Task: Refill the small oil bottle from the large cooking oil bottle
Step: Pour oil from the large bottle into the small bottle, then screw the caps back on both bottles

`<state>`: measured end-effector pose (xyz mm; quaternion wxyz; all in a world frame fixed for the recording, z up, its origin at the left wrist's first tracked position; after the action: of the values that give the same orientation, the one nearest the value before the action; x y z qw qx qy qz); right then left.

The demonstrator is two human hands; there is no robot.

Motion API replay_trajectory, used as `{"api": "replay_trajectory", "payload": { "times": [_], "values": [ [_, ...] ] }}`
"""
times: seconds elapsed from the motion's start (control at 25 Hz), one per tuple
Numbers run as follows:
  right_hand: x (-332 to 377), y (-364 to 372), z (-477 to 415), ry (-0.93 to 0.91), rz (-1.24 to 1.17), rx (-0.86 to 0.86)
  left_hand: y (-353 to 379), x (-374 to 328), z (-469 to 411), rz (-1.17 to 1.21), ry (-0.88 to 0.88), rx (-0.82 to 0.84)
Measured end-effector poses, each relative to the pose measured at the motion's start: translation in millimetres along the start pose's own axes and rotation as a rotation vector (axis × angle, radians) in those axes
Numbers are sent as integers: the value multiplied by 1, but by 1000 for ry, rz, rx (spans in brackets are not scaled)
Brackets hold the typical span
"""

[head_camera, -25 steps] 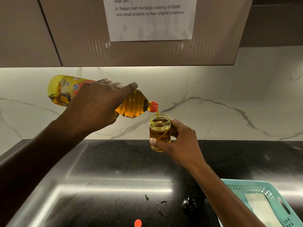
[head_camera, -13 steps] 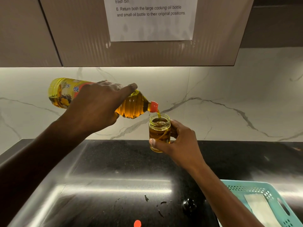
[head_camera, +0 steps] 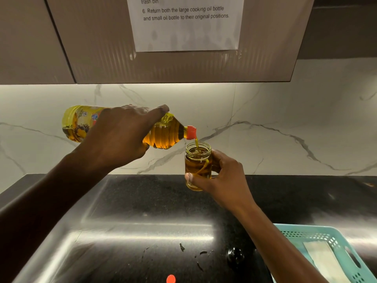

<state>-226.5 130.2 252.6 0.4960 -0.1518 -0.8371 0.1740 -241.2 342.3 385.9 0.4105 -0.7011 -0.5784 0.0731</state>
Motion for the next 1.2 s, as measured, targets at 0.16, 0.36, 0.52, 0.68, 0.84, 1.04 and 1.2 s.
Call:
{"api": "replay_trajectory", "payload": {
  "times": [0.16,0.36,0.52,0.68,0.84,1.04,1.2],
  "values": [
    [1,-1,0,5,-12,-4,-2,-6,3,50,-7,-1],
    [2,0,2,7,-10,2,-7,-5,8,171,-77,4],
    [2,0,2,1,-10,5,-4,-5,13,264,-145,56],
    [4,0,3,-12,-27,1,0,-2,23,435,-217,78],
    [5,3,4,-12,-28,15,15,0,38,587,-273,92],
    [0,9,13,6,-35,34,45,9,65,870,-478,75],
    [-23,19,32,71,-61,50,95,11,115,1217,-692,18]
  ]
}}
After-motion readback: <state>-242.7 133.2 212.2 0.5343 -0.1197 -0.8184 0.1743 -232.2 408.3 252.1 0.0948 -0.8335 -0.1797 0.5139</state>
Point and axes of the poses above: each hand's wrist, its own z-axis away from the middle knuckle, its own y-axis out of the palm, x = y × z, the point moved 8 cm from there along -z, towards the middle knuckle, and after that the axes turned 4 degrees about z, right-handed, at the moved point
